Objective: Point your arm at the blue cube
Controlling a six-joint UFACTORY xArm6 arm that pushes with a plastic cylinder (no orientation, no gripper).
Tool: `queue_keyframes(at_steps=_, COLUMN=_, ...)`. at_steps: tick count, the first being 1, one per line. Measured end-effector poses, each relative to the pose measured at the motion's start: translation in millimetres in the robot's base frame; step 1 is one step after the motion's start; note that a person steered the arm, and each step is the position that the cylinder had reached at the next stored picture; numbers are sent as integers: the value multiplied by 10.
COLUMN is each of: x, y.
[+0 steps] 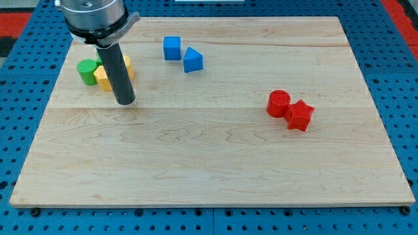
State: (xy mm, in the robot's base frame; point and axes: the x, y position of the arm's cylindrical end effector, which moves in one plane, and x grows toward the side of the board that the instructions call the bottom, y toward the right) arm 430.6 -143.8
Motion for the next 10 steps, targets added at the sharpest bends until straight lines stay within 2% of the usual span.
queue_keyframes(at_steps=2, x=36, y=960)
queue_keyframes(at_steps=5, x=-405, y=1849)
queue_keyframes(at_steps=6, x=-736, y=2049)
queue_keyframes(at_steps=7, x=-1410, y=2052)
queue_keyframes(at_steps=8, x=-1835, y=1994)
queue_keyframes(at_steps=10, x=-1763, y=1304)
